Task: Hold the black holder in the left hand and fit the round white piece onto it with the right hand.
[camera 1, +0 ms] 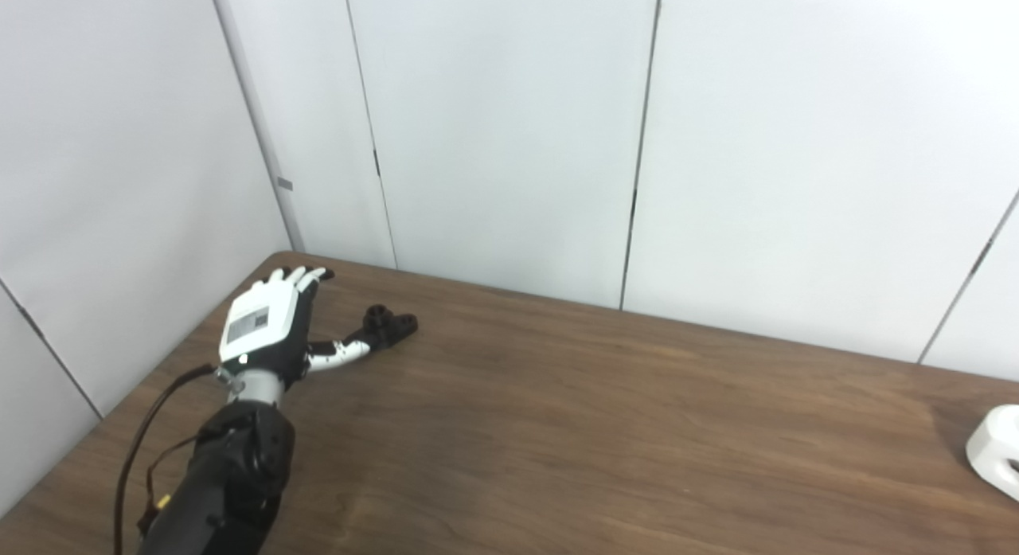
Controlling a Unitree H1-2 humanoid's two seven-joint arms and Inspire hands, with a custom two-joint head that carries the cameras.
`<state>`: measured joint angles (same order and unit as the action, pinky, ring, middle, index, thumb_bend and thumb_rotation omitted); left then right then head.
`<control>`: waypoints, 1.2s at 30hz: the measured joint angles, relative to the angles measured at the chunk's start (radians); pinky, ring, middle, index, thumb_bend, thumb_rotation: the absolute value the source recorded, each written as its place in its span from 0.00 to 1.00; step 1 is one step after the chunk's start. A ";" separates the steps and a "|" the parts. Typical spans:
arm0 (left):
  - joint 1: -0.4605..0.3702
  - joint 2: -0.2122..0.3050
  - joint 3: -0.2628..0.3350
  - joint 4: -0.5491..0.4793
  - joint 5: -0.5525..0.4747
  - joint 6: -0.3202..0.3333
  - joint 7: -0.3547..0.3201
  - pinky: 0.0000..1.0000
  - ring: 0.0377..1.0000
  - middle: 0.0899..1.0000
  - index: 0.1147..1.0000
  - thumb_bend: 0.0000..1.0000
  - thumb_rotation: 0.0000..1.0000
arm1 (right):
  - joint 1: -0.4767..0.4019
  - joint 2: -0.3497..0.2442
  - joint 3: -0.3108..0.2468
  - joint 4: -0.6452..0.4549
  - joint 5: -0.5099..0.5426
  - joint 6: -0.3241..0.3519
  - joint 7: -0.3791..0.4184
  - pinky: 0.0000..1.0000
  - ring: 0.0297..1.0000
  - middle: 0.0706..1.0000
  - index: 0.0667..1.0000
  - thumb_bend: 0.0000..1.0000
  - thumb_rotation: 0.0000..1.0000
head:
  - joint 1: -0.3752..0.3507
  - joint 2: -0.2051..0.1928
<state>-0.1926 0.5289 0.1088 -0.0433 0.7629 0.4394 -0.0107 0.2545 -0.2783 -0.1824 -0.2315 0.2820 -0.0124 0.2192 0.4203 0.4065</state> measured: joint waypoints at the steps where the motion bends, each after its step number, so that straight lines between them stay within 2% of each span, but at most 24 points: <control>1: -0.006 -0.001 0.002 0.016 -0.023 -0.002 0.000 1.00 1.00 0.96 0.84 0.88 0.41 | 0.000 0.000 0.001 0.000 0.000 0.000 0.000 1.00 1.00 1.00 0.99 0.69 1.00 | 0.000 0.000; 6: -0.045 -0.014 0.017 0.082 -0.127 -0.005 -0.005 1.00 1.00 0.96 0.84 0.89 0.45 | 0.007 0.000 0.001 -0.003 0.000 0.000 0.000 1.00 1.00 1.00 0.99 0.69 1.00 | -0.008 0.002; 17: -0.133 -0.010 -0.031 0.223 -0.171 0.001 -0.004 1.00 1.00 0.96 0.83 0.90 0.46 | 0.018 0.000 0.004 -0.015 0.000 0.002 -0.001 1.00 1.00 1.00 0.99 0.69 1.00 | -0.015 0.009; 26: -0.143 0.000 -0.061 0.256 -0.203 0.008 -0.024 1.00 1.00 0.96 0.83 0.90 0.47 | 0.022 0.000 0.004 -0.022 0.003 0.003 -0.002 1.00 1.00 1.00 0.99 0.68 1.00 | -0.018 0.015; 36: -0.160 0.021 -0.112 0.284 -0.195 0.020 -0.024 1.00 1.00 0.96 0.83 0.90 0.46 | 0.026 0.001 0.004 -0.030 0.002 -0.001 -0.004 0.99 1.00 1.00 0.99 0.67 1.00 | -0.025 0.018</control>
<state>-0.3529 0.5499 -0.0036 0.2404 0.5682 0.4598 -0.0352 0.2801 -0.2774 -0.1784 -0.2614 0.2842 -0.0130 0.2155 0.3958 0.4249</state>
